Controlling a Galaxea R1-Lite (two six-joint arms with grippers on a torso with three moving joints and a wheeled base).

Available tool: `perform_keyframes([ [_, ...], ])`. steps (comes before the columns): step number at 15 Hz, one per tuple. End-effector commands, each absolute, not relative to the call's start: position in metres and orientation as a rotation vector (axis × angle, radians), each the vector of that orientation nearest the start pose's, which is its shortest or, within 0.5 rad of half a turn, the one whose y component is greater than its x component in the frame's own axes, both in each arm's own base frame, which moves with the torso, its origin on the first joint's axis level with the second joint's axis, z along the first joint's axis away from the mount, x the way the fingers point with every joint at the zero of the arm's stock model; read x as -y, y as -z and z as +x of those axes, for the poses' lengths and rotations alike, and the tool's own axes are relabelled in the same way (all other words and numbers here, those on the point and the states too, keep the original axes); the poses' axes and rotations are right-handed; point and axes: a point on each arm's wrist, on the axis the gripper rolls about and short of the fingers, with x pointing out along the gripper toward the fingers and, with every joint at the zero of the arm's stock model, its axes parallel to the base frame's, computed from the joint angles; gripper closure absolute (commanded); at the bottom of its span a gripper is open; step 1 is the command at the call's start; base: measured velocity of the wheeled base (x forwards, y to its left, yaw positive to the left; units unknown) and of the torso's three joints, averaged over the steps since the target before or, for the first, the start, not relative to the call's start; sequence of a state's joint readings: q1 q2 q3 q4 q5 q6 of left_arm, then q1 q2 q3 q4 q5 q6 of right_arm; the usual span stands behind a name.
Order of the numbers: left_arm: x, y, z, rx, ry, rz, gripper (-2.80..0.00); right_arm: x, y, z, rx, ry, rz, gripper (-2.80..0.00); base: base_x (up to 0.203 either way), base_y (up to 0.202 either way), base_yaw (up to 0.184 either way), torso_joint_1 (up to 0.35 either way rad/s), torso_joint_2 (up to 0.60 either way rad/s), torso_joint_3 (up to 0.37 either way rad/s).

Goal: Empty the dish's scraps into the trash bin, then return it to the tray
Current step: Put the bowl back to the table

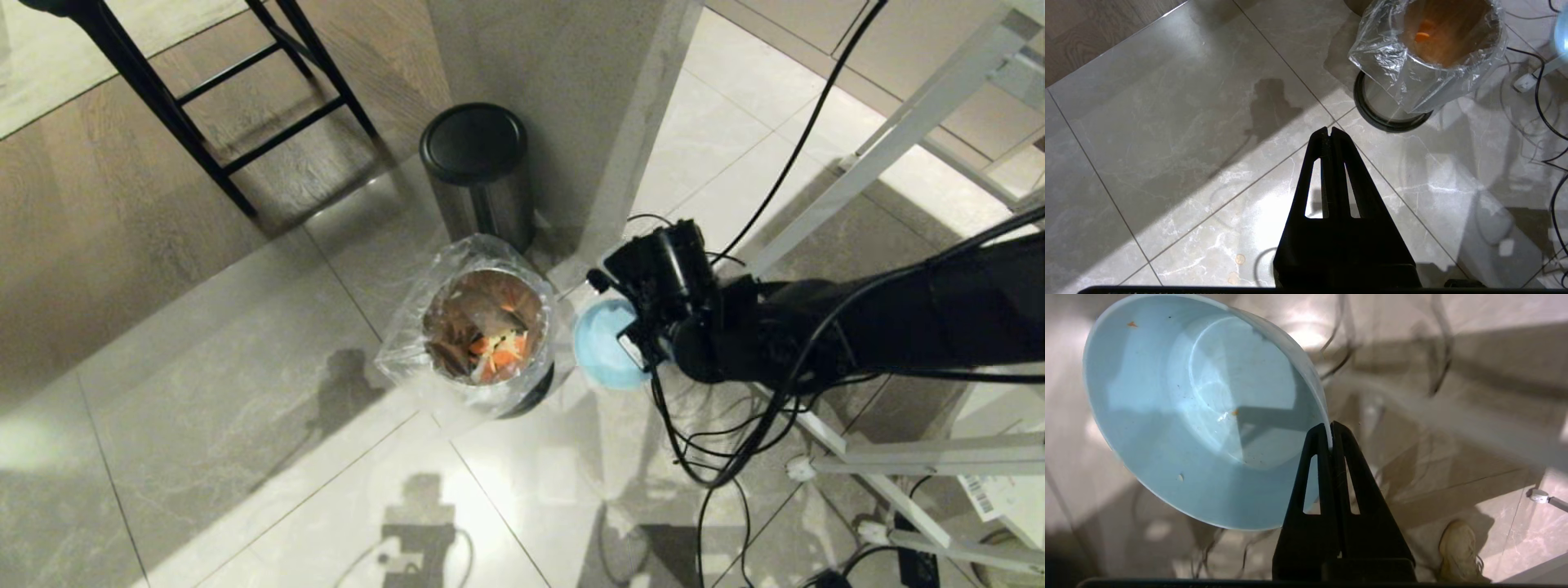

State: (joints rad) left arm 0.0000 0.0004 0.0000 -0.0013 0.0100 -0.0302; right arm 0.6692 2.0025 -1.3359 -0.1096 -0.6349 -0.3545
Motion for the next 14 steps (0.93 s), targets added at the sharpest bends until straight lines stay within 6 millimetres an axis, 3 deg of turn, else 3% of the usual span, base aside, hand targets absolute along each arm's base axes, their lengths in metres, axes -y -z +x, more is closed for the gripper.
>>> perform_keyframes([
  [1,0.0,-0.076,-0.023,0.002,-0.011,-0.031,0.0,-0.232,-0.15,0.302,-0.494,-0.141,-0.742,0.0,0.0,0.0,0.0,0.0,0.0,0.0],
  [6,0.0,-0.076,-0.023,0.0,-0.011,-0.031,0.0,-0.213,-0.104,0.264,-0.63,-0.17,-0.797,0.0,0.0,0.0,0.0,0.0,0.0,0.0],
  [14,0.0,-0.076,-0.023,0.002,-0.011,-0.031,0.0,-0.164,-0.075,0.21,-0.79,-0.092,-0.697,0.0,0.0,0.0,0.0,0.0,0.0,0.0],
])
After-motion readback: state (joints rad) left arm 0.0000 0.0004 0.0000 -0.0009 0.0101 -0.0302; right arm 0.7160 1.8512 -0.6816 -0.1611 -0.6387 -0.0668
